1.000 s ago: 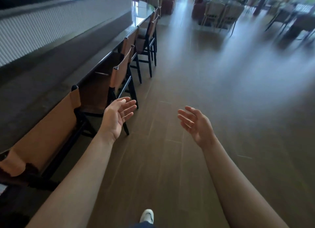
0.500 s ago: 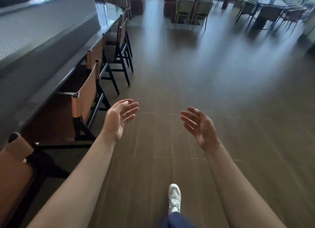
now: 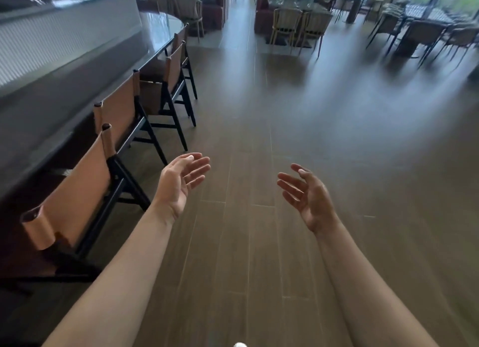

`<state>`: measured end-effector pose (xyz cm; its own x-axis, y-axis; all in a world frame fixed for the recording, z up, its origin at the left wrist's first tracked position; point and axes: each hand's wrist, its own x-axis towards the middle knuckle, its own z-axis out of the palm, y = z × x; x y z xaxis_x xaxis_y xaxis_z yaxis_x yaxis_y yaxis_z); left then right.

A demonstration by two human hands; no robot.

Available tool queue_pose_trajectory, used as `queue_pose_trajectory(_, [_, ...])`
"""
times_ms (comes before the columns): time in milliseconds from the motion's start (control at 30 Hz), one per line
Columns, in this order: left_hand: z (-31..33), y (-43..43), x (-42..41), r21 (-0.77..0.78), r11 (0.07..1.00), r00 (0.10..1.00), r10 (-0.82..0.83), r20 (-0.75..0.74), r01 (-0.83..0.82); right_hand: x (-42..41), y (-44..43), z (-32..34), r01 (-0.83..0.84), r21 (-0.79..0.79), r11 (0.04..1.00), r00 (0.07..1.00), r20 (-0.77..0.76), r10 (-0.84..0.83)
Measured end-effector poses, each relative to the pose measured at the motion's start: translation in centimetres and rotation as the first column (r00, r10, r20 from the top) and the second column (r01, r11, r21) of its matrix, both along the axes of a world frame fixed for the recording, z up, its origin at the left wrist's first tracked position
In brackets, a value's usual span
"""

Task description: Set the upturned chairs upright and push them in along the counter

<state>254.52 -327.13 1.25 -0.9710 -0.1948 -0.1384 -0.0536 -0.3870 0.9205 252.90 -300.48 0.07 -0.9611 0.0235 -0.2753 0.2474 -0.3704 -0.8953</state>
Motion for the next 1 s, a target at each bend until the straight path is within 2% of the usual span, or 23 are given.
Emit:
queue_pose_trajectory(367, [-1.8, 1.2, -18.8, 0.026, 0.999, 0.999, 0.034, 0.009, -0.034, -18.0, 1.2, -2.1, -0.004, 0.059, 0.998, 1.000, -0.010, 0.005])
queue_pose_trajectory(600, [-2.8, -0.5, -34.3, 0.026, 0.999, 0.998, 0.038, 0.041, -0.039, -33.8, -1.2, -2.2, 0.024, 0.062, 0.998, 1.000, -0.007, -0.024])
queue_pose_trajectory(867, [-1.1, -2.5, -50.4, -0.006, 0.999, 0.999, -0.036, 0.040, 0.037, -48.8, -3.1, 1.0, 0.031, -0.071, 0.997, 0.999, -0.036, -0.034])
queue_pose_trajectory(1000, [-1.0, -2.1, -56.7, -0.003, 1.000, 0.999, -0.016, 0.040, 0.016, -55.5, -3.0, 0.9, 0.025, -0.075, 0.997, 0.999, -0.039, -0.028])
